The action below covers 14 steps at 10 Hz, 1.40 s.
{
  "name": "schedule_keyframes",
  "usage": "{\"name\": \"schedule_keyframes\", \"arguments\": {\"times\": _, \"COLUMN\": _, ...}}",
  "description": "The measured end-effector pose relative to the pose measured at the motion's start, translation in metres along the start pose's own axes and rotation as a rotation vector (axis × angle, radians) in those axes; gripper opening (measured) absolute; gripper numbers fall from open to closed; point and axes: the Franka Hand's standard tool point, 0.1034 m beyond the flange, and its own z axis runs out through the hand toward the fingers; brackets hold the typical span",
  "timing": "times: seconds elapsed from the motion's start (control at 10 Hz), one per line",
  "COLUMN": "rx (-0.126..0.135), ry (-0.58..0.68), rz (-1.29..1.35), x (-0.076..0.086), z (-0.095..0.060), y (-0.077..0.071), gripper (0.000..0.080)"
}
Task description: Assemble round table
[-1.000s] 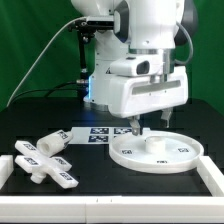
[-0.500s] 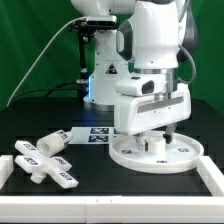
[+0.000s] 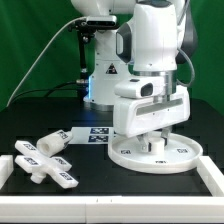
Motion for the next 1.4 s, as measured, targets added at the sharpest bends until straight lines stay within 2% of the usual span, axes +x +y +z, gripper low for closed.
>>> {"name": "schedule_keyframes", "arguments": {"times": 0.1, "rx": 0.0, "ry": -0.002, "rz": -0.009, "x": -0.001, "z": 0.0, "y": 0.002, "gripper": 0.0405}}
{"name": "schedule_keyframes", "arguments": {"times": 0.2, "rx": 0.006, "ry": -0.031, "rz": -0.085, "x": -0.006, "z": -0.006, "y": 0.02, "gripper": 0.0405}}
{"name": "schedule_keyframes", "arguments": {"times": 0.3, "rx": 0.0, "ry": -0.031, "rz": -0.085, "x": 0.001, "z": -0.013, "y": 0.04, "gripper": 0.0405}}
{"name": "schedule_keyframes", "arguments": {"times": 0.5, "rx": -0.016, "ry": -0.015, "rz": -0.107, "x": 0.018, "z": -0.016, "y": 0.062, "gripper": 0.0405}}
{"name": "schedule_keyframes", "arguments": {"times": 0.7, "rx": -0.004, "ry": -0.037, "rz": -0.144, "x": 0.031, "z": -0.018, "y": 0.079, "gripper": 0.0406}}
{"name": "schedule_keyframes", "arguments": {"times": 0.9, "rx": 0.006, "ry": -0.048, "rz": -0.184, "x": 0.053, "z": -0.025, "y": 0.094, "gripper": 0.0406}}
{"name": "schedule_keyframes", "arguments": {"times": 1.4, "rx": 0.009, "ry": -0.047, "rz": -0.189, "x": 0.052, "z": -0.021, "y": 0.099, "gripper": 0.0407}}
